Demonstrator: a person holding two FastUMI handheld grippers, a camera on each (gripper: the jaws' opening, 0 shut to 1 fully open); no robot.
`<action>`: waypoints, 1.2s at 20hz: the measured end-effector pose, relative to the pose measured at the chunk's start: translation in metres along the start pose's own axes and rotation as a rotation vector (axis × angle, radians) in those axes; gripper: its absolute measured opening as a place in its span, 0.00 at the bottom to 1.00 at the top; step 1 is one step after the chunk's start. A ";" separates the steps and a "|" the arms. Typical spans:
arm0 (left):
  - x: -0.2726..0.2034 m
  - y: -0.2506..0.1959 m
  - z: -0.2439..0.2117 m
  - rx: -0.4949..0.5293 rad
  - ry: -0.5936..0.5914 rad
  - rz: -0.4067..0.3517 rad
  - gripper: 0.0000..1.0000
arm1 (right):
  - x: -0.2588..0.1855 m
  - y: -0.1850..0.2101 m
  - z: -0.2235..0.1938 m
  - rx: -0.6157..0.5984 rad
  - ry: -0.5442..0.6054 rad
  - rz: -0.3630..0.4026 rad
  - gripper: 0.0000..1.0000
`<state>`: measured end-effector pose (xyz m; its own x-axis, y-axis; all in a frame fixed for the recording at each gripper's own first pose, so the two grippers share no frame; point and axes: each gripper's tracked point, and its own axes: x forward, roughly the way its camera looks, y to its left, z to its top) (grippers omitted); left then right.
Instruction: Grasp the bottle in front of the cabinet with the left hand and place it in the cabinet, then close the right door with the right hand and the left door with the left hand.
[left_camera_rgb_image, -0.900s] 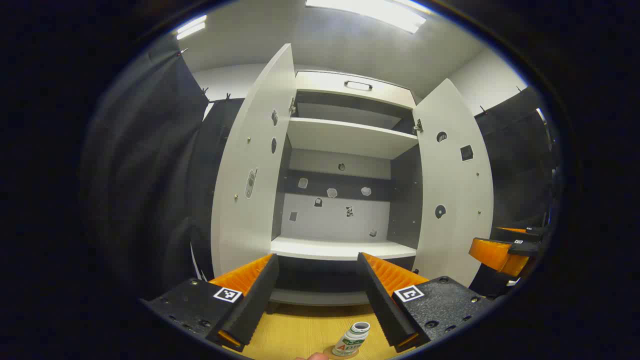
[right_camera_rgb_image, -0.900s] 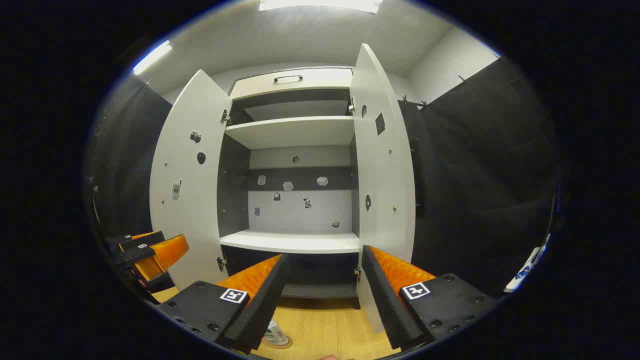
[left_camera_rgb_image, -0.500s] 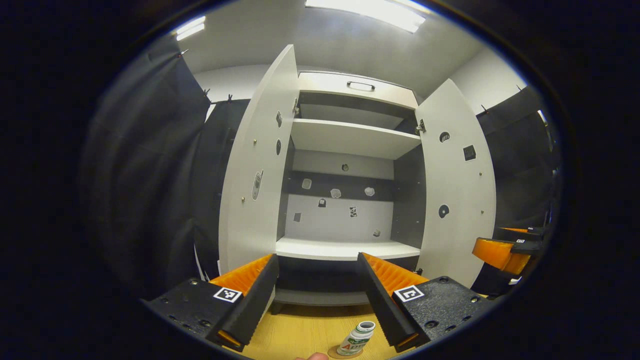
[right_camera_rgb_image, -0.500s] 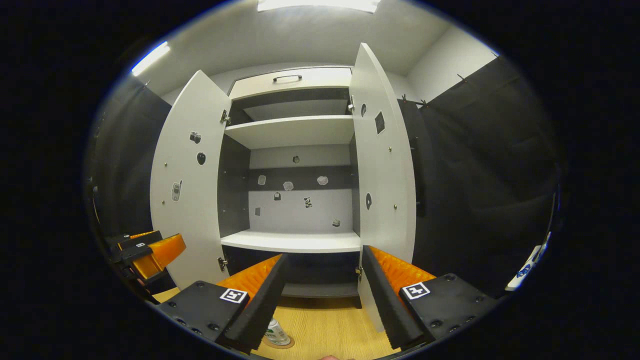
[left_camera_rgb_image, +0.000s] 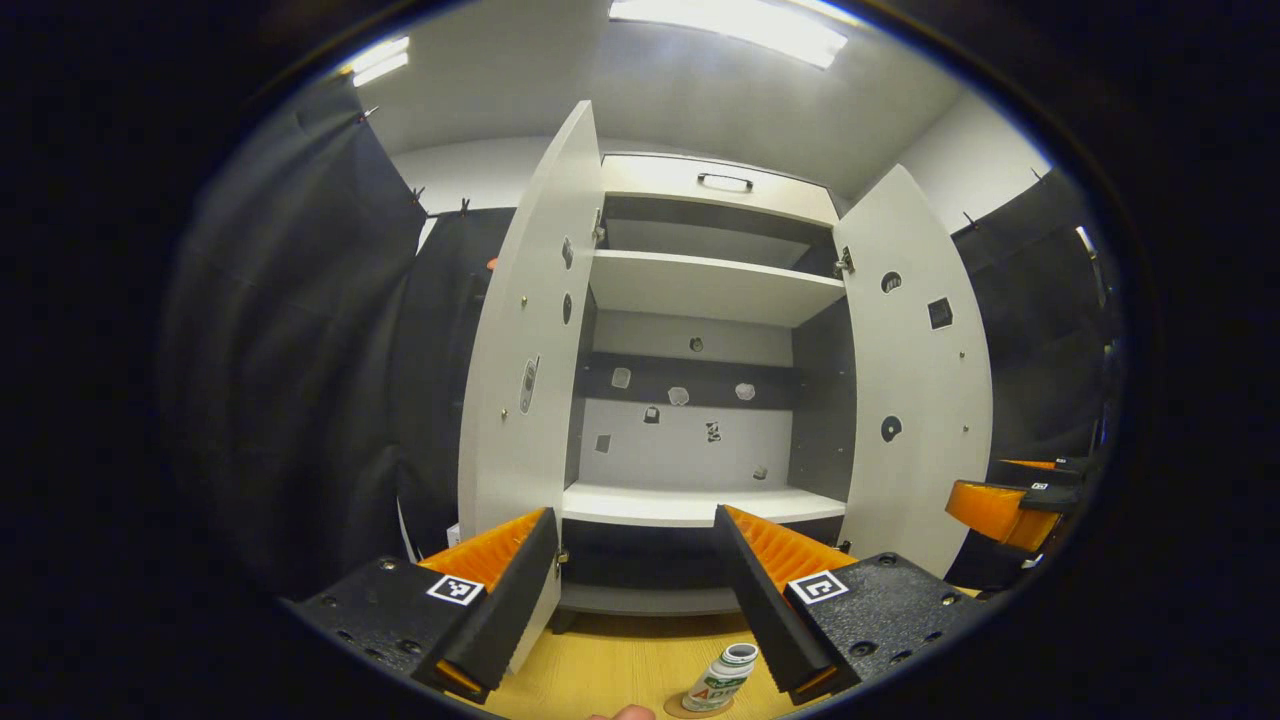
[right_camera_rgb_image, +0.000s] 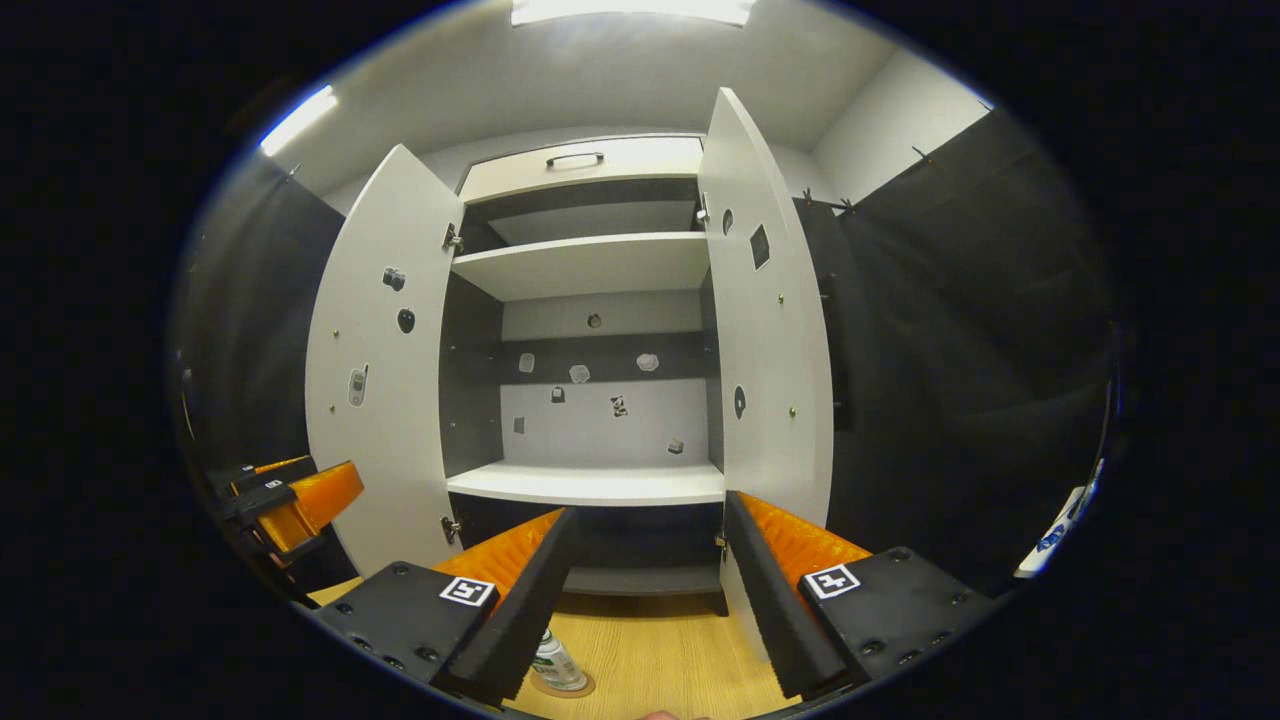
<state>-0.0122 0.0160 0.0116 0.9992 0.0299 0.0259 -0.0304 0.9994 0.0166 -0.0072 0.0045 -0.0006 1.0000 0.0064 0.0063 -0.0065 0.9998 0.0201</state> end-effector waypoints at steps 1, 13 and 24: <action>-0.001 0.001 0.000 -0.002 0.001 0.003 0.95 | -0.001 0.000 0.000 0.002 -0.001 0.002 0.96; 0.013 -0.074 -0.091 -0.166 0.175 -0.208 0.96 | -0.015 -0.031 -0.006 -0.003 0.022 -0.033 0.89; -0.006 -0.104 -0.287 -0.019 0.347 -0.174 0.96 | -0.042 -0.066 -0.011 -0.058 0.090 -0.051 0.96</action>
<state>-0.0079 -0.0831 -0.2767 0.9388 -0.1393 -0.3150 0.1376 0.9901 -0.0279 -0.0488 -0.0617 -0.0131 0.9955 -0.0450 -0.0832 0.0419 0.9983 -0.0395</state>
